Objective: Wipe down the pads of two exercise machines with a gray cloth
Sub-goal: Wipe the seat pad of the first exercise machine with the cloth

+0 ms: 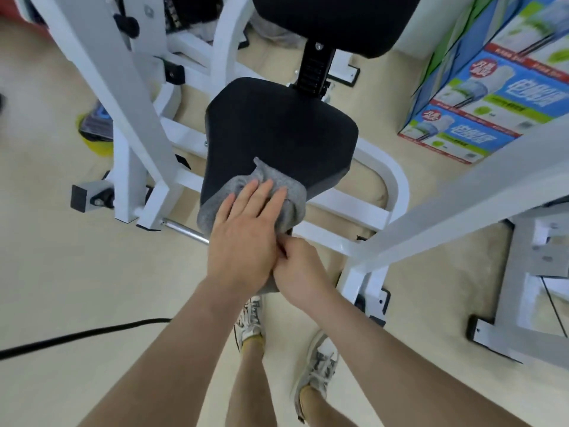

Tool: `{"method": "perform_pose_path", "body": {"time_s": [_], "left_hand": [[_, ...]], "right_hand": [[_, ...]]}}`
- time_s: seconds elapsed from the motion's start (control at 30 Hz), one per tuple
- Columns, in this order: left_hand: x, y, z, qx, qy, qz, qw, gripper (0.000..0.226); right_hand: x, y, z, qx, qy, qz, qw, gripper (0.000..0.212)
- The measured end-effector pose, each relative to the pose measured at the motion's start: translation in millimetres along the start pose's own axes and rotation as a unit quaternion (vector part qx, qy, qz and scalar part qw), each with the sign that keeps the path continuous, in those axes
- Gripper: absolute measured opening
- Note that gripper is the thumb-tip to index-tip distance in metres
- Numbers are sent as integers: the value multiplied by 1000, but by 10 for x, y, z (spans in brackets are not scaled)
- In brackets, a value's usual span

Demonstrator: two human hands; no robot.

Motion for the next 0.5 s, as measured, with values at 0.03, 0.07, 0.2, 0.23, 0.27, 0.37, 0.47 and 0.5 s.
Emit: {"method": "perform_pose_path", "body": {"time_s": [0.03, 0.07, 0.2, 0.23, 0.27, 0.37, 0.47, 0.5], "left_hand": [[-48, 49, -20, -32, 20, 26, 999, 44], [-59, 117, -50, -70, 49, 54, 995, 32], [99, 535, -234, -237, 207, 86, 945, 11], [158, 644, -288, -246, 232, 97, 936, 13], [212, 711, -361, -236, 250, 100, 934, 17], [267, 646, -658, -127, 298, 56, 944, 36], [239, 341, -785, -102, 283, 11, 954, 45], [225, 240, -719, -140, 241, -4, 960, 51]], "right_hand": [[-35, 58, -38, -25, 20, -9, 999, 22], [-62, 130, -104, -38, 37, -5, 999, 24], [-39, 394, -596, -28, 159, 79, 984, 30], [-10, 436, -724, -50, 191, 94, 976, 21], [39, 460, -826, -99, 212, 109, 966, 18], [260, 458, -930, -271, 224, 160, 922, 39], [372, 232, -731, -324, 165, 106, 925, 57], [379, 115, -618, -332, 137, 66, 931, 60]]}}
Point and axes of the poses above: each hand's wrist, its own x-axis towards the middle knuckle, its own y-axis out of the back of the hand, z = x × y, the point moved 1 cm from there along x, towards the middle knuckle, and after that the axes turned 11 degrees about x, right-handed, at the moved point
